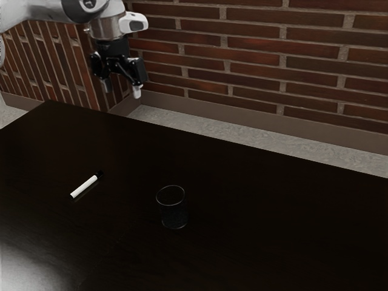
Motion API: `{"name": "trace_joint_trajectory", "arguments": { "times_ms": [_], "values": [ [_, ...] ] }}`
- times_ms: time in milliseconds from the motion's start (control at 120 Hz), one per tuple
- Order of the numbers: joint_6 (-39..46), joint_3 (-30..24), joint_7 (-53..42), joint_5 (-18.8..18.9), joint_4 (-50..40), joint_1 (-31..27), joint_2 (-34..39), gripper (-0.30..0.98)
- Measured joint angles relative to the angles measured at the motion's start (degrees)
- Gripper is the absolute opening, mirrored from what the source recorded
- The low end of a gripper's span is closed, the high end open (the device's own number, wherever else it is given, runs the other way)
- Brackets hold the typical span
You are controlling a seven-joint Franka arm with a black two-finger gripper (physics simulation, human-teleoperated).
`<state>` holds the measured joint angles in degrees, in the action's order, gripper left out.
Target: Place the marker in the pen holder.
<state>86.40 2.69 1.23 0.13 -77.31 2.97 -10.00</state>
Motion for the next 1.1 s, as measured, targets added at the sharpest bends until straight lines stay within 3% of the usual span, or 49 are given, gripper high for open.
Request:
{"name": "trace_joint_trajectory", "arguments": {
  "times_ms": [200,333,450,600,858,1100],
  "values": [
    [0.2,0.2,0.2,1.7,-2.1,0.2,2.6,0.69],
    [4.7,5.1,-0.3,3.0,-15.5,0.7,5.3,0.69],
    [14.5,8.7,-0.7,3.5,-29.2,-0.5,5.8,0.69],
    [25.4,10.2,1.0,5.9,-39.1,-0.7,3.9,0.69],
    [39.8,12.1,-2.2,7.5,-39.2,-0.7,-4.1,0.69],
    [40.0,12.4,-9.0,2.0,-35.7,-4.2,-9.4,0.69]
  ]
}}
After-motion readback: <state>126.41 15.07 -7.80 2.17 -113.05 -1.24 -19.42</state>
